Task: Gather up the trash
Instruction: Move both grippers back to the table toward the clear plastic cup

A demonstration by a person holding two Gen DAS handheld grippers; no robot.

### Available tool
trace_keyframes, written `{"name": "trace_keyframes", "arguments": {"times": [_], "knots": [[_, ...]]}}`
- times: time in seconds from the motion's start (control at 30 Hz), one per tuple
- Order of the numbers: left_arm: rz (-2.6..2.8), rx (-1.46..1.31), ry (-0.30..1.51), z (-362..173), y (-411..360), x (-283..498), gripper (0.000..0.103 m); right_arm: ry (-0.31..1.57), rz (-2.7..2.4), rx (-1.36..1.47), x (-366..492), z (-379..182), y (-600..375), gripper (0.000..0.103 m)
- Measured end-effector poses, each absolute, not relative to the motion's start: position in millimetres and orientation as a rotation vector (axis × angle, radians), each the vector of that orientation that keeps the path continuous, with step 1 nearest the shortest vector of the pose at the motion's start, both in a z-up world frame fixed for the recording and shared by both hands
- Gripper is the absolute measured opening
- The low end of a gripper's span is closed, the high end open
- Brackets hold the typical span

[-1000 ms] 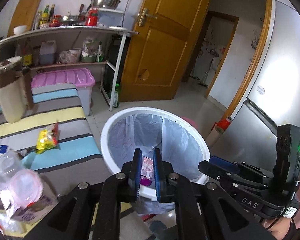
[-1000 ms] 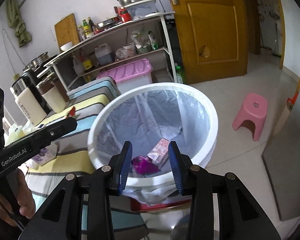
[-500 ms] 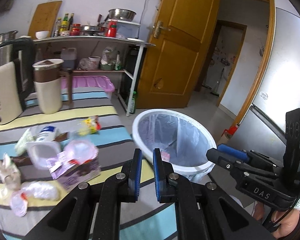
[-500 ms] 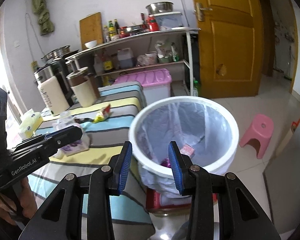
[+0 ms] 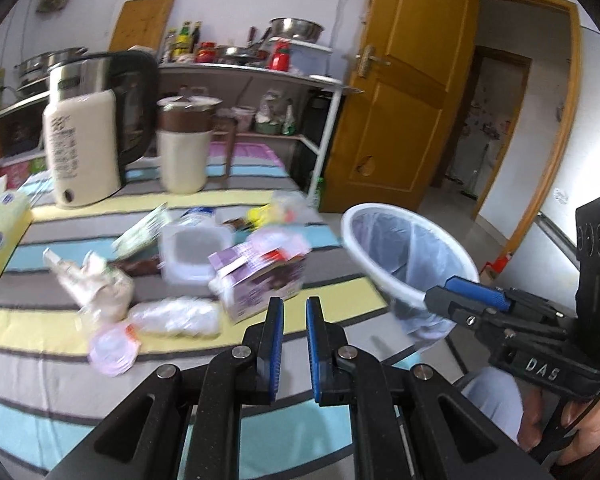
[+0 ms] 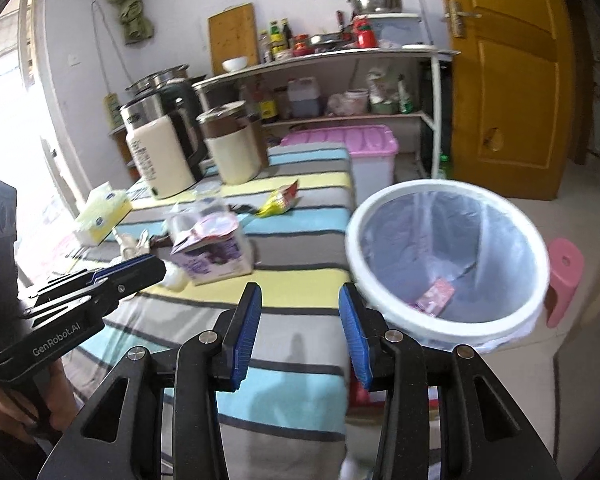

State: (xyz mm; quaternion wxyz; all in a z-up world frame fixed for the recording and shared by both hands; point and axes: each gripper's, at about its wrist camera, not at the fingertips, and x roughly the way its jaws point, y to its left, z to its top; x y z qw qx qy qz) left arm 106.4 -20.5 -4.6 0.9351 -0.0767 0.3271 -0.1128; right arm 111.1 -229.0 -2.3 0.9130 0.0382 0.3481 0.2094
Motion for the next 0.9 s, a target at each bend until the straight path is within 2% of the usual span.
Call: {"name": "trace_keyframes", "arguments": {"times": [0.13,0.3,0.47,0.9], "knots": [[-0.17,-0.163,0.682,-10,-1,99,0.014,0.727,0.472,0.07,116,-6,-213,0.042],[-0.086,-0.182,0.666,-11,27,93,0.03,0.731,0.501,0.065,123,-7,-200,0.044],[-0.021,-0.196,0.656,-12,50,93,0.04,0.723,0.523,0.057,131,-4,-191,0.045],[0.064,-0.239,0.709,-35,82,109,0.044,0.689,0.556,0.032,159,6,-165,0.047]]}}
